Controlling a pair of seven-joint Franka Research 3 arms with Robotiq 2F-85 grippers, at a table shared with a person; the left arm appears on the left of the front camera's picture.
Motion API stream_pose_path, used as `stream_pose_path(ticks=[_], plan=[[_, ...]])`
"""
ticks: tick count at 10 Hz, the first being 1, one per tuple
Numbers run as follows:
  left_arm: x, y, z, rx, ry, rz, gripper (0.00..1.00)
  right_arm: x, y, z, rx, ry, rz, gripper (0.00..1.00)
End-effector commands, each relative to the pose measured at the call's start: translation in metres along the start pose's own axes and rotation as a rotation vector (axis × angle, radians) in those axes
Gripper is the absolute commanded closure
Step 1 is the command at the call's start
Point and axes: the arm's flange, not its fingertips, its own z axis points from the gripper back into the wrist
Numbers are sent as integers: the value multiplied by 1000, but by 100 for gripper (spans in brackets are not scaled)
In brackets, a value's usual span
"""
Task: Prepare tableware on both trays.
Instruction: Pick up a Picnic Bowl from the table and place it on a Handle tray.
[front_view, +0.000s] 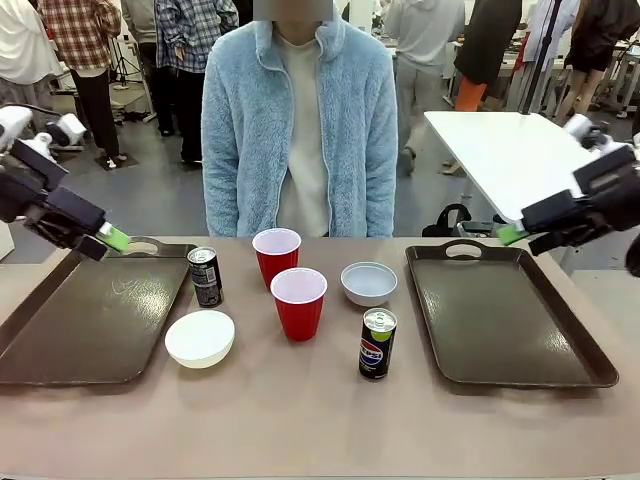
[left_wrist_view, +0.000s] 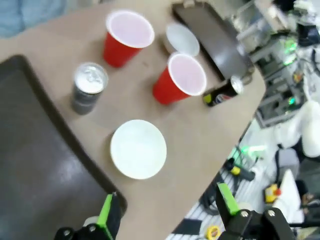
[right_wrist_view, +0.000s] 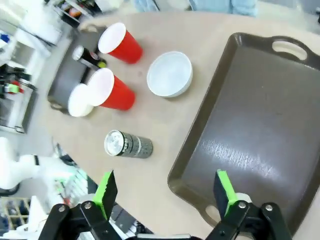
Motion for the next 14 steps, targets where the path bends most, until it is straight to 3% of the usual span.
stream_pose_path(ticks=[1,5,10,14], plan=[[-2,40,19,-1,-61,151,0,-70,-31,-9,77,14,-72,0],[-33,104,53,6,-105,338,0,-114,-84,18,95,7,-208,0],[-79,112,94,84,-104,387,0,-150,-83,56,54,-25,-259,0],[-99,112,103,103,-66,364,0,-151,-80,70,43,-28,-257,0]])
